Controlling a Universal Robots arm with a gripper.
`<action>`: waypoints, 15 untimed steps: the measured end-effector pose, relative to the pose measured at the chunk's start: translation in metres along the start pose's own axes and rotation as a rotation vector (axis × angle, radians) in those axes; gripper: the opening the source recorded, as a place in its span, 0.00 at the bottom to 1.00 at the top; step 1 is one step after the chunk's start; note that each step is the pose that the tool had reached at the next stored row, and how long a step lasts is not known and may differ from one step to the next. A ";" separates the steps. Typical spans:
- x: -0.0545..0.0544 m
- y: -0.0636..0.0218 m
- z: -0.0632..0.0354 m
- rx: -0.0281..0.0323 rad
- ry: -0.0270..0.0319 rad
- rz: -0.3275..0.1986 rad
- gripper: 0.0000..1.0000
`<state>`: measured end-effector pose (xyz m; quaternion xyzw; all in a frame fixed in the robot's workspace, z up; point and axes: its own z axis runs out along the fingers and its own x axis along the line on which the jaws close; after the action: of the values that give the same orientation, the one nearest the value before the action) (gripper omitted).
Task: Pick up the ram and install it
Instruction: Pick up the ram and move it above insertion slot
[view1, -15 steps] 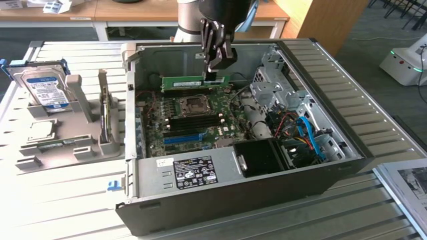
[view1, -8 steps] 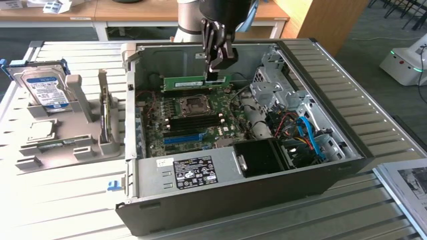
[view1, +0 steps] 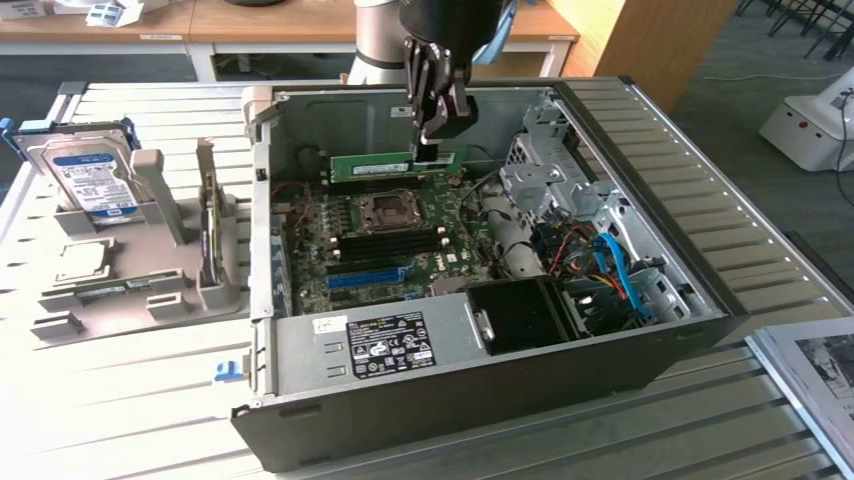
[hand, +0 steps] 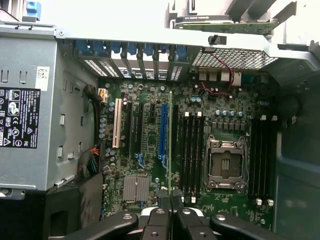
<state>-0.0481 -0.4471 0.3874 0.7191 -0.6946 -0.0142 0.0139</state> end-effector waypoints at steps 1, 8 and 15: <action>0.000 0.0000 0.0000 0.0000 0.0000 0.000 0.11; -0.003 -0.0001 0.0001 -0.0001 0.0000 0.000 0.11; -0.010 -0.0003 0.0003 -0.0001 0.0000 0.000 0.11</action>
<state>-0.0481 -0.4372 0.3871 0.7191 -0.6947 -0.0142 0.0139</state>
